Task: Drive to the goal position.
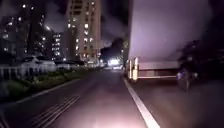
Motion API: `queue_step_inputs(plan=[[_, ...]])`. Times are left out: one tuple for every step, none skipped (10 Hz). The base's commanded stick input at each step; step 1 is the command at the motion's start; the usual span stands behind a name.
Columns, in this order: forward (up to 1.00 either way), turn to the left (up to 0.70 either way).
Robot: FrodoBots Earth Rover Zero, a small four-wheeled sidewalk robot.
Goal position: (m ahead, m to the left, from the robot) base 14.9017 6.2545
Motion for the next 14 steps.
queue_step_inputs(plan=[[0.70,0.00],[0.70,0.00],[0.70,0.00],[0.70,0.00],[0.70,0.00],[0.70,0.00],[0.70,0.00],[0.70,0.00],[0.70,0.00],[0.70,0.00],[0.70,0.00],[0.70,0.00],[0.70,0.00],[0.70,0.00]])
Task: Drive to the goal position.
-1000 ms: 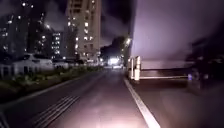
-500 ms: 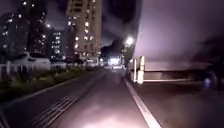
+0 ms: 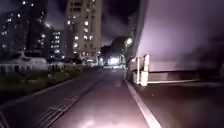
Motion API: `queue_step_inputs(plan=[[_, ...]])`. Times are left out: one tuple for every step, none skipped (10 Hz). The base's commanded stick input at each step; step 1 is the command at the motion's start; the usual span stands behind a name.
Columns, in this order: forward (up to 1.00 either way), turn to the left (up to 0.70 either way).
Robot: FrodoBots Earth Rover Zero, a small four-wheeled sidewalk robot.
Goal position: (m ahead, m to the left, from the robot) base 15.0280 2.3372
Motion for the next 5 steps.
queue_step_inputs(plan=[[0.70,0.00],[0.70,0.00],[0.70,0.00],[0.70,0.00],[0.70,0.00]])
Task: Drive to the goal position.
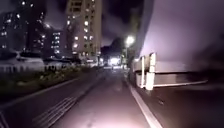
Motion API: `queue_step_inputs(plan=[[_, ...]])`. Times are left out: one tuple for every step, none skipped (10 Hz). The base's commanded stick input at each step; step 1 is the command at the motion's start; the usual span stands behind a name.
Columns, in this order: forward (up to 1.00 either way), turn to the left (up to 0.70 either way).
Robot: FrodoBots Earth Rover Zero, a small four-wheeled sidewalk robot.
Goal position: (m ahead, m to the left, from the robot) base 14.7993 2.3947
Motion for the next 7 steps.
queue_step_inputs(plan=[[0.70,-0.01],[0.70,-0.10],[0.70,-0.14],[0.70,-0.14],[0.70,-0.14],[0.70,-0.08],[0.70,0.00]])
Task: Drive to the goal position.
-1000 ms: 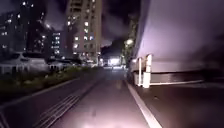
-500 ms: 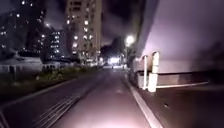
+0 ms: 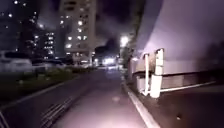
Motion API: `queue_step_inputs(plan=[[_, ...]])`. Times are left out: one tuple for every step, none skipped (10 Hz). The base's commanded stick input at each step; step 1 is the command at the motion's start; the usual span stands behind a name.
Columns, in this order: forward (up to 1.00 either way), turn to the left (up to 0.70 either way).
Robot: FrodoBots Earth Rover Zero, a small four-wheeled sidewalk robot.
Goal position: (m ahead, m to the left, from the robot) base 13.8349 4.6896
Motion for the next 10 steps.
queue_step_inputs(plan=[[0.70,0.00],[0.70,0.00],[0.70,0.00],[0.70,0.00],[0.70,0.00],[0.70,0.00],[0.70,0.00],[0.70,0.00],[0.70,0.00],[0.70,0.00]])
